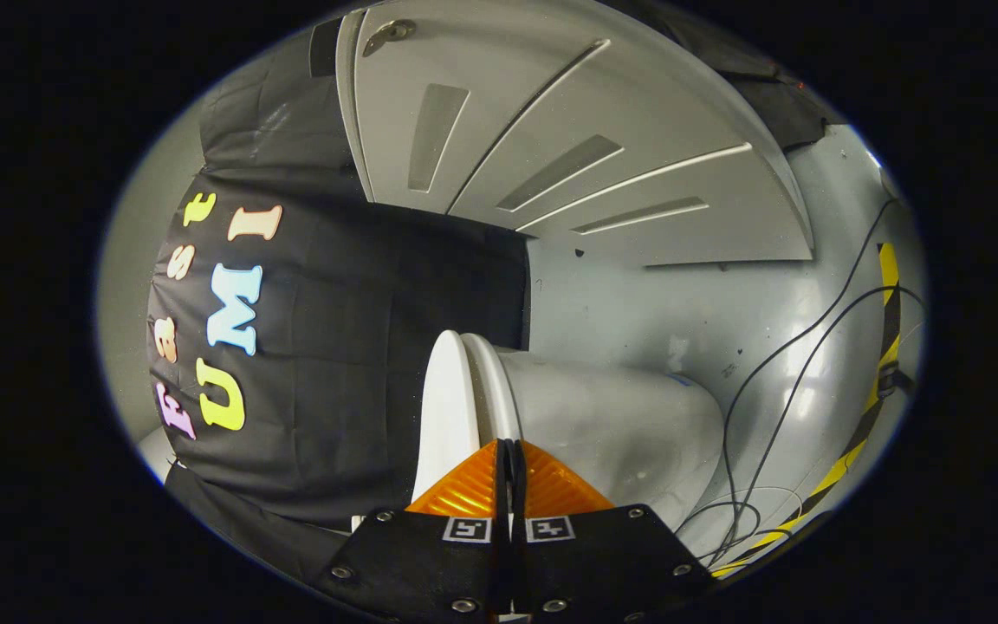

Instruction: Open the toilet lid.

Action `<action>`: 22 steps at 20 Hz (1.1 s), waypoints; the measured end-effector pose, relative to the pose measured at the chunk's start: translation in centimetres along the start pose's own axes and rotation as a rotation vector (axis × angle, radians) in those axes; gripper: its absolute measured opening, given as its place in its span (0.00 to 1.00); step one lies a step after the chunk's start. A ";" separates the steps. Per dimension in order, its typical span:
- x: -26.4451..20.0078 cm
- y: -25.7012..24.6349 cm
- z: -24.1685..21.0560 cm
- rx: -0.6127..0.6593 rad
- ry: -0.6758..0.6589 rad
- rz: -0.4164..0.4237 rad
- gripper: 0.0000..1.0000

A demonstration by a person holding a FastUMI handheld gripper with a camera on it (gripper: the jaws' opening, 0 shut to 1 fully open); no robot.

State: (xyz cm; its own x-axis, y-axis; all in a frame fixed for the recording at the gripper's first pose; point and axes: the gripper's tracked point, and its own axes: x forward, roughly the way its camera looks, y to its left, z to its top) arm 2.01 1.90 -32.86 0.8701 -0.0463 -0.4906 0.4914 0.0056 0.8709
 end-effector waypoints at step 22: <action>-2.9 7.4 -0.1 -0.168 0.015 0.009 0.00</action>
State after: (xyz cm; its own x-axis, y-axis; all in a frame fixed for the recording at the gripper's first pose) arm 3.19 2.21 -24.99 0.8742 -0.0311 -0.4846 0.4823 0.1729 0.8588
